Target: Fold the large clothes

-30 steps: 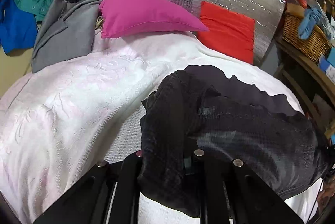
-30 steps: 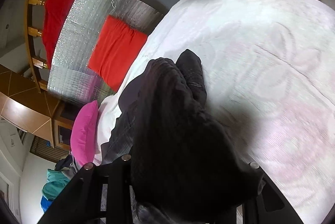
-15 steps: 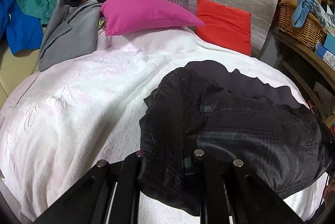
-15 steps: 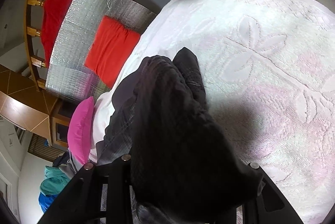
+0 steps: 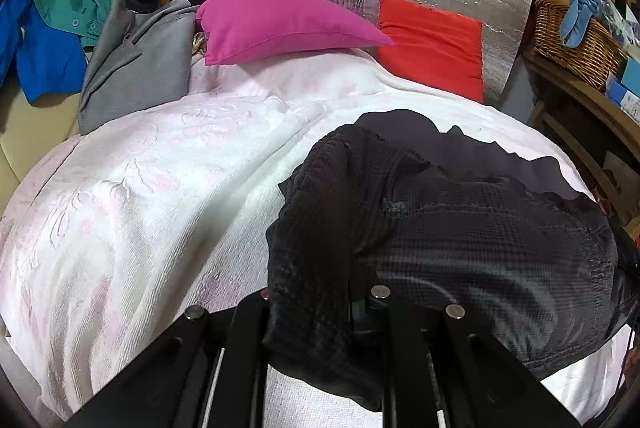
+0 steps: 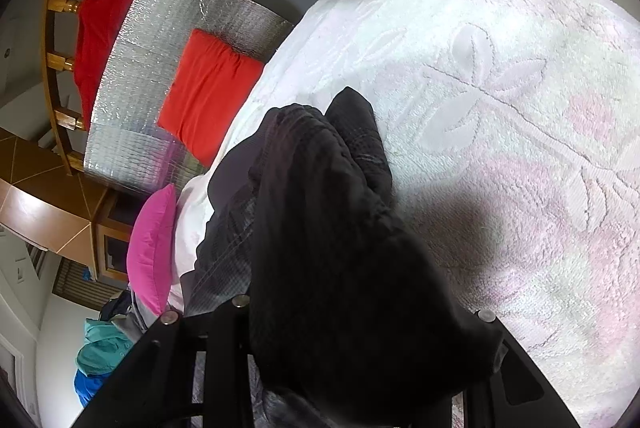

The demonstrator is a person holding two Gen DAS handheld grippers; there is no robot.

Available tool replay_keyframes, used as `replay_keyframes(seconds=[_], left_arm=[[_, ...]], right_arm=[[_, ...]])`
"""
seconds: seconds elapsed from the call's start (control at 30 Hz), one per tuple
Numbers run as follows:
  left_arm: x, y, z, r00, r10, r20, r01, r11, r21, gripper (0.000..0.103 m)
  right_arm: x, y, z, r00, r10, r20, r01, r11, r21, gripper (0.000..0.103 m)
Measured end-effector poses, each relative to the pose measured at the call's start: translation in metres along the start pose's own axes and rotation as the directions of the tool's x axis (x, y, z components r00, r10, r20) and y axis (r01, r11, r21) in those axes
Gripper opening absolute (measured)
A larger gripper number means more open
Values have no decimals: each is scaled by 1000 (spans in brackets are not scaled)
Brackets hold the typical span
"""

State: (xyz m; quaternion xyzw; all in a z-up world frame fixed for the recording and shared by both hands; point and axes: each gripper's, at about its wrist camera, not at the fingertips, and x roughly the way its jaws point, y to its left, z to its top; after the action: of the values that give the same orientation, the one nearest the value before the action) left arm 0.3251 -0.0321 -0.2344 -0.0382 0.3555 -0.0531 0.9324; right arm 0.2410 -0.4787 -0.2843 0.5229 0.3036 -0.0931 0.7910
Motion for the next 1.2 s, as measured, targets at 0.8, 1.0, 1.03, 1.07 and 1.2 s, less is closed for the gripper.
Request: replay_keyframes(seconds=[0.8,1.0,1.03,1.07,1.2], left_arm=[[-18,40,-11,1000,13,-26,-16,991,-132,14],[-26,53,-16,999,18,-30,-22,988,-154,14],[-27,54,-16,999,18,-30,-23,987,-157,14],[-29,56,-17,999,19,-32,-24,987,-160,14],[-28,60,-19,999,19,-42,-25,987,-161,15]], right_arm=[[9,5,-23,997,40,-70,-43,997,-56,38],[10,1,-32,994,59,-95,-64,996,-58,38],[10,0,-34,993,61,-99,-67,996,-57,38],[10,0,-36,993,64,-103,-70,996,-55,38],[10,-5,-42,991,74,-115,-81,995,-50,38]])
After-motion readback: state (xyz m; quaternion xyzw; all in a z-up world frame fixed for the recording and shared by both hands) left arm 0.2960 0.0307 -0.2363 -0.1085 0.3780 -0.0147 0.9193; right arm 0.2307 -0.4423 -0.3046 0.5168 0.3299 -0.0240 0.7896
